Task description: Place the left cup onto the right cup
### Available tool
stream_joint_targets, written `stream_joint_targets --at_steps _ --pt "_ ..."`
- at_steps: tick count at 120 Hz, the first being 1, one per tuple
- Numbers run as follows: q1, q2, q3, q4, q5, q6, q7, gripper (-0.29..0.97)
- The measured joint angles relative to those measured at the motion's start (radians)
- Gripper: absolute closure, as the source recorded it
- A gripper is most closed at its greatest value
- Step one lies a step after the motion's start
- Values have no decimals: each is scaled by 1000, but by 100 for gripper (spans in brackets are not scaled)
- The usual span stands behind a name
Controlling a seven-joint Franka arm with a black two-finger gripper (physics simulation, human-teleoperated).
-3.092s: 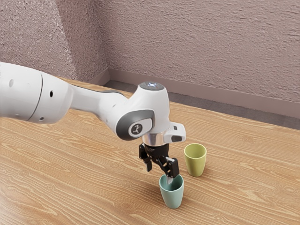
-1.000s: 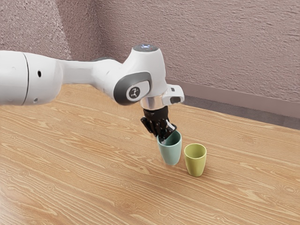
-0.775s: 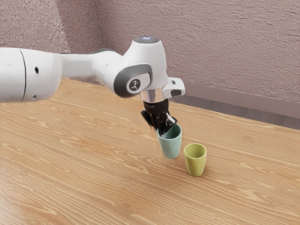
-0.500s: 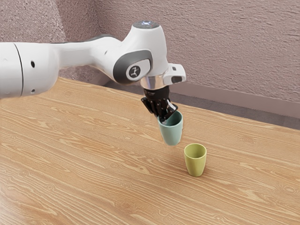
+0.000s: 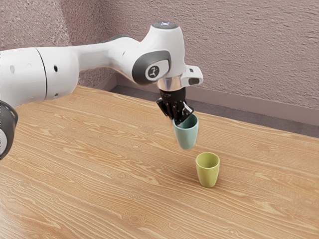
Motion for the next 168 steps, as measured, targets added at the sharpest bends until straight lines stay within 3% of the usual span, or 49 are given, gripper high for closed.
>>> stream_joint_targets --at_steps 105,168 --pt "-27 24 -63 46 25 -31 -8 78" --pt "-58 128 -93 193 65 -73 -13 78"
